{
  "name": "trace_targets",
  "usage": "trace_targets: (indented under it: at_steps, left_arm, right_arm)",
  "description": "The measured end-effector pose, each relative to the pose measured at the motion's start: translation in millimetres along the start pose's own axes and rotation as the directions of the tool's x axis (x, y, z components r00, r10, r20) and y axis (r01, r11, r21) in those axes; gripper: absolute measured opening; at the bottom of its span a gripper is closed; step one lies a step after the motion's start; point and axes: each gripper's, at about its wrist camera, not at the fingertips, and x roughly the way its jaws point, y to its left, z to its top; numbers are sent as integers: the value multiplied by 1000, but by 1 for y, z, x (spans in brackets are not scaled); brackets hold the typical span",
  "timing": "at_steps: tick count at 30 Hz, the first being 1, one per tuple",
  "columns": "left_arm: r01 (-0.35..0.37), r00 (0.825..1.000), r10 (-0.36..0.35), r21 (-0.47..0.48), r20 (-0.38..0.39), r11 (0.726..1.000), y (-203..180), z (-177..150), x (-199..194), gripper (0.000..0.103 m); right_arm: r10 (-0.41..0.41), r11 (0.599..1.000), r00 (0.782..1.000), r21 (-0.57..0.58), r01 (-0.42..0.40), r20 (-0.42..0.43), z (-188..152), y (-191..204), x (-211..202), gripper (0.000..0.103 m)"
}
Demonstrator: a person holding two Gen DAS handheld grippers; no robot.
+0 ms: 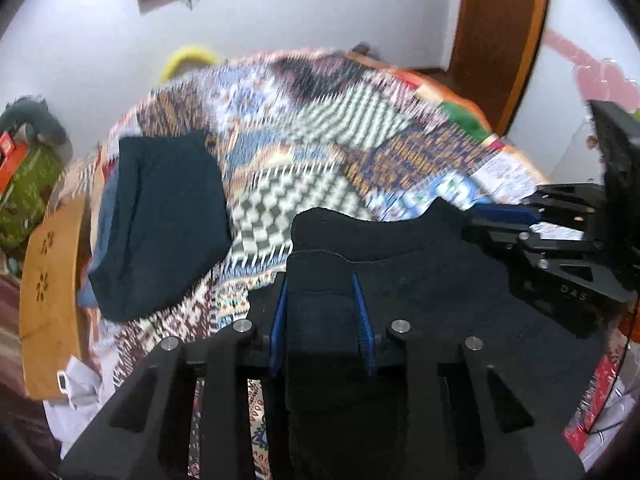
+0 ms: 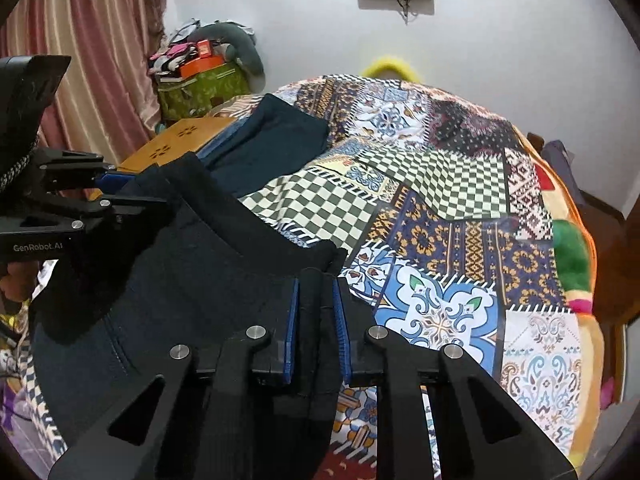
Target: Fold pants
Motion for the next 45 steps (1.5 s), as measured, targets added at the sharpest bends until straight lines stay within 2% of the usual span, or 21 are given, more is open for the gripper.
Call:
trace_targets:
  at_steps: [4, 5, 10, 13, 16, 20, 21, 22, 26, 29, 30, 31, 34, 42, 43, 45]
  left_arm:
    - [-10, 996, 5, -56, -89, 998, 12, -5, 39, 42]
    - [-2, 996, -5, -71, -94, 997, 15, -7, 45, 45]
    - [50, 992, -63, -118, -106, 992, 26, -8, 45, 52]
    - [32, 996, -44, -149, -82, 988, 31, -6, 29, 55]
    - [-42, 999, 38, -135, -29, 990, 31, -4, 2, 56]
    - [-24, 1000, 25, -109, 11, 994, 24, -7, -28, 60]
    - [-13, 1000, 15, -99, 18, 995, 20, -10, -33, 63]
    - [-5, 1000, 7, -85, 23, 996, 14, -15, -37, 64]
    - [1, 1000, -1, -53, -5, 999, -4, -34, -36, 65]
    - [-11, 998, 7, -67, -64, 998, -8, -56, -23, 65]
    - [-13, 996, 6, -77, -84, 997, -7, -63, -19, 68]
    - [3, 996, -13, -104, -93, 995, -5, -72, -17, 69]
    - [13, 998, -22, -143, -64, 990, 2, -88, -29, 72]
    - [14, 1000, -18, -212, -14, 977, 22, -119, -58, 74]
    - [7, 1000, -10, -221, -14, 975, 24, -123, -61, 74]
    - [-62, 998, 59, -224, -21, 973, 28, -130, -65, 74]
  right_arm:
    - [-53, 998, 998, -22, 52, -42, -4, 5, 23, 15]
    - [-58, 998, 994, -9, 58, -96, -8, 0, 39, 15]
    - [-31, 999, 989, 24, 34, -141, -9, -8, 43, 19]
    - [-34, 999, 988, 21, 37, -149, -3, -8, 35, 21]
    - [-64, 998, 992, 20, 67, -113, 4, -6, 12, 25]
    - [-28, 999, 998, 39, 31, -61, 12, 0, -17, 29]
    - [-17, 999, 998, 45, 20, -53, 13, 2, -22, 35]
    - [1, 999, 999, 53, 2, -46, 13, 5, -27, 39]
    - [68, 996, 996, 53, -65, -56, 4, 25, -35, 41]
    - [92, 995, 991, 49, -87, -95, -12, 38, -28, 43]
    - [96, 995, 989, 49, -91, -112, -18, 41, -25, 44]
    - [98, 994, 987, 52, -92, -130, -26, 43, -21, 44]
    - [88, 995, 989, 47, -83, -116, -42, 44, -22, 45]
    - [62, 997, 992, 51, -57, -107, -52, 36, -44, 44]
    - [54, 997, 993, 52, -49, -104, -54, 35, -46, 45]
    - [41, 997, 994, 64, -34, -98, -58, 31, -50, 46]
